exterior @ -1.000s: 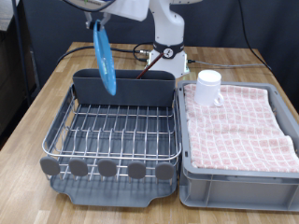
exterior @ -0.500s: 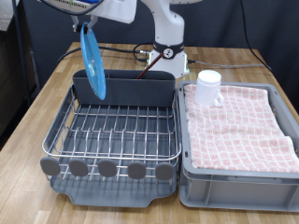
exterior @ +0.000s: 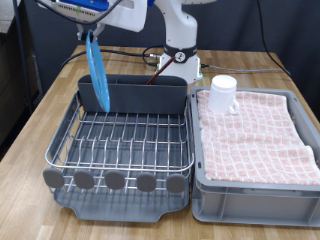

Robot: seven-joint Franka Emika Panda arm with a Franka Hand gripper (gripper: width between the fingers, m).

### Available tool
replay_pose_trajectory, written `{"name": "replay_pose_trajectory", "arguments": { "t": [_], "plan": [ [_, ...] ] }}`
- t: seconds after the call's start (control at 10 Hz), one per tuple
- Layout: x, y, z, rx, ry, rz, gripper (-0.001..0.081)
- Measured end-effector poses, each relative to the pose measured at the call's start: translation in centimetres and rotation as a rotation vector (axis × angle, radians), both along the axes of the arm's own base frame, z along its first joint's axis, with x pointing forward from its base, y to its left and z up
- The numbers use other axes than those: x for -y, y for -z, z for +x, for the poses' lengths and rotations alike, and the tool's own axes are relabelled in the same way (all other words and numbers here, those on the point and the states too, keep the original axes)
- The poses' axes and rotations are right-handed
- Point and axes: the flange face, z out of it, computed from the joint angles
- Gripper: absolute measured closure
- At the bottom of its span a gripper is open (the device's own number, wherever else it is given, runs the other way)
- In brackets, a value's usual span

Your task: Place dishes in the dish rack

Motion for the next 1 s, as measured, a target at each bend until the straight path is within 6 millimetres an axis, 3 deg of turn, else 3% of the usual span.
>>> {"name": "replay_pose_trajectory", "arguments": {
  "t": [0.4, 1.0],
  "plan": [
    [0.9, 3.5, 1.0, -0.033, -0.023, -0.054, 0.0771],
    [2.3, 6.8, 0.7, -0.031, -0.046, -0.086, 0.0771]
  ]
}}
